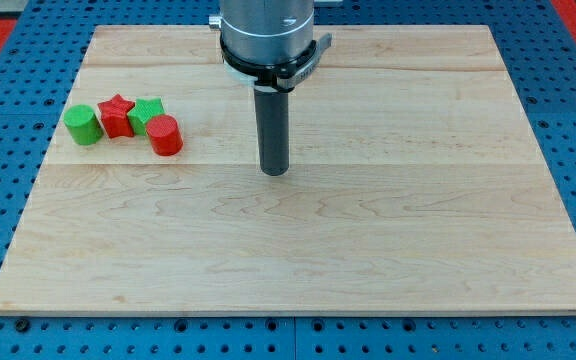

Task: Move the blue cube diagonally to the bottom right of the yellow hexagon

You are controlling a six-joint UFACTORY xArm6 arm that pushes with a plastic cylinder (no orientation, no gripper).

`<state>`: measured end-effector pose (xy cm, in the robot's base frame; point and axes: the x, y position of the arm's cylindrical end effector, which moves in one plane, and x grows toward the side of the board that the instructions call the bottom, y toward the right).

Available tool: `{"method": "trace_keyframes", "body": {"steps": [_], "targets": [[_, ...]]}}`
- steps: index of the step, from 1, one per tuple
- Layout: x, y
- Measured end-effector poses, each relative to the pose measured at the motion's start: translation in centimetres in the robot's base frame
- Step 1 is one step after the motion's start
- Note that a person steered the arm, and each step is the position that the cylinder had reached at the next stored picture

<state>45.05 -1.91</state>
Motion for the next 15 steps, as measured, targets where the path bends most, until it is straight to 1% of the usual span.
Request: {"method": "trace_keyframes", "body": {"steps": [1,2,3,4,5,8,9,10,11,12,13,14,15], "targets": [[-1.2,3.5],[-3.6,5.9],[-4.5,5.6],[-2.2,9.1],[-3.4,9.1],[-3.0,10.0],[-3.4,8.0],[-7.1,1.1],[-10.8,-1.6],[-14.4,-5.7],[-16.3,-8.5],[-17.7,-6.6],[-19.0,-9.3]]}}
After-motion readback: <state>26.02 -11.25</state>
